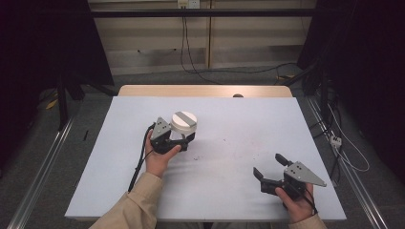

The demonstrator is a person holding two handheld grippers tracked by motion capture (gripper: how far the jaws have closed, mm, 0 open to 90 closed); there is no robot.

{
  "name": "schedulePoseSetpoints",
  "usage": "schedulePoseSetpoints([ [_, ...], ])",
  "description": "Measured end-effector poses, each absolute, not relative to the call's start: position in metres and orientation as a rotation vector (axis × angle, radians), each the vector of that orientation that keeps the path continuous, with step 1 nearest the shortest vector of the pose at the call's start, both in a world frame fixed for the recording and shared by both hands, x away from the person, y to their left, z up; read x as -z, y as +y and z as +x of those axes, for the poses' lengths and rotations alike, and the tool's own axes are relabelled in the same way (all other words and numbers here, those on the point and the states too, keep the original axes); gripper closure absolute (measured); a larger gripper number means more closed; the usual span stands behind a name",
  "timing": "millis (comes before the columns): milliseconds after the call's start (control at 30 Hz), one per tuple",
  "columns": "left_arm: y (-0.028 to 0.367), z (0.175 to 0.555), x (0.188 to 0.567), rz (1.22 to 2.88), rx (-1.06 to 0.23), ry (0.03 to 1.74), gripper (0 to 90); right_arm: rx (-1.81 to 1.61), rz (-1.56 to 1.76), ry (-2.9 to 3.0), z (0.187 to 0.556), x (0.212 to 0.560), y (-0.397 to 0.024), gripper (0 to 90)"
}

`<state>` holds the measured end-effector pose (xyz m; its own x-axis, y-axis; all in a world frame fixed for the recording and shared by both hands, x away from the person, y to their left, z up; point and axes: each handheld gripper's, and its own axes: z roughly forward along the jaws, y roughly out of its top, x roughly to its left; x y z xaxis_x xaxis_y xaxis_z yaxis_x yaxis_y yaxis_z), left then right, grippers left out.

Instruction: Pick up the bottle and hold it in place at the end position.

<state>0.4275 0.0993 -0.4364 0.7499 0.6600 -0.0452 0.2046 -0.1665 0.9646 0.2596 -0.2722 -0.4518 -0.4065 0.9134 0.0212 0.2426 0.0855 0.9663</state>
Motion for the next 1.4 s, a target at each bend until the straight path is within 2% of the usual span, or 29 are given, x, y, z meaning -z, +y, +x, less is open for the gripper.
schedulePoseSetpoints([
  [1400,0.069,0.45,0.444,1.777,-0.44,0.671,18.6,-1.348,1.15,1.733,0.26,0.453,-0.273,6.2],
])
